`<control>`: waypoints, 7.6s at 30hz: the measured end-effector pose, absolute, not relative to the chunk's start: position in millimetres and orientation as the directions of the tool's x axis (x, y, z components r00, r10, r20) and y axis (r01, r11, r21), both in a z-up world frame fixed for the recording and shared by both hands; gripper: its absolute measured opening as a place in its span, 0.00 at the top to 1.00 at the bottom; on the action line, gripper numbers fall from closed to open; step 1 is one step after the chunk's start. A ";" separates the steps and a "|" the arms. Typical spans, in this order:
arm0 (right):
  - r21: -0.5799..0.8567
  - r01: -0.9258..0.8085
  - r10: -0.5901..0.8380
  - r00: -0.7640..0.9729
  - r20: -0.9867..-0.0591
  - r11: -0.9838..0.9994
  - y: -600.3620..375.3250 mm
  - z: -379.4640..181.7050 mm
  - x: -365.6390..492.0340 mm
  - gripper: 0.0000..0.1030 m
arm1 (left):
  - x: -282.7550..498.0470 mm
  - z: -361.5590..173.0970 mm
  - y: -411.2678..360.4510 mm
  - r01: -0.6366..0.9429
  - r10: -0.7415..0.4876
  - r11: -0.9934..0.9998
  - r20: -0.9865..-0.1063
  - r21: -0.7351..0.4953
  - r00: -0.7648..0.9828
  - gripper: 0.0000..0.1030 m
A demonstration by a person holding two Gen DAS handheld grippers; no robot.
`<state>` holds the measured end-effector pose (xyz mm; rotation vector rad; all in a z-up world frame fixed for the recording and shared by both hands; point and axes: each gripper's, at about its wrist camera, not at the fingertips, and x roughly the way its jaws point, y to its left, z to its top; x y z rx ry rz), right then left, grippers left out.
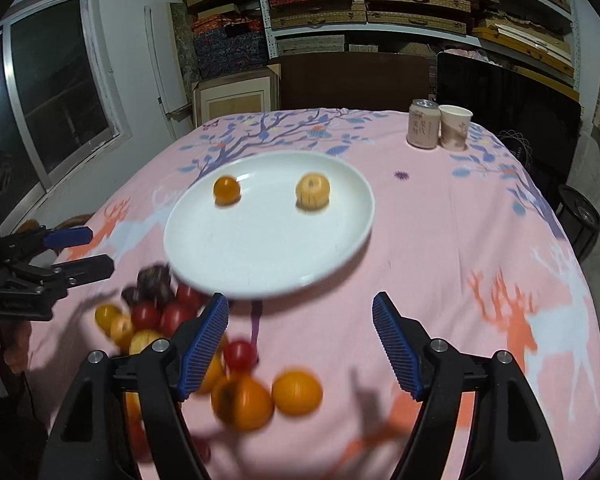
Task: Organize fruits
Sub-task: 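Carry both tomatoes onto the white plate and open both grippers, then grasp the dark purple tomato with the left gripper while the right gripper grasps a red cherry tomato, then lower both held tomatoes onto the white plate and open both grippers, then grasp the large red tomato with the right gripper while the left gripper grasps a mandarin, then carry the red tomato and mandarin onto the white plate and release both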
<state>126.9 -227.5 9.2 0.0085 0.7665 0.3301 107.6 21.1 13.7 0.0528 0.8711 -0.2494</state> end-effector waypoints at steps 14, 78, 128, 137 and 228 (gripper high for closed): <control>0.143 -0.303 0.313 0.648 -0.694 0.942 -233.5 -27.5 43.8 0.27 | 16.0 -46.0 32.3 0.181 0.001 0.973 -0.787 0.142 0.616 0.30; 0.187 -0.379 0.400 0.626 -0.670 0.906 -219.7 -26.4 48.0 0.71 | 15.2 -26.9 22.7 0.197 -0.102 0.979 -0.739 0.042 0.666 0.59; 0.105 -0.290 0.265 0.596 -0.758 0.951 -183.5 -31.1 290.2 0.60 | 277.5 -47.1 -7.4 0.113 -0.001 0.991 -0.833 0.074 0.553 0.58; 0.150 -0.278 0.304 0.673 -0.675 0.949 -218.4 4.2 220.6 0.49 | 207.9 -0.2 6.2 0.134 -0.059 0.990 -0.750 0.040 0.658 0.32; 0.165 -0.361 0.361 0.590 -0.722 0.918 -228.5 -49.5 30.4 0.59 | 8.6 -63.6 -49.6 0.360 -0.213 0.933 -0.773 0.022 0.598 0.55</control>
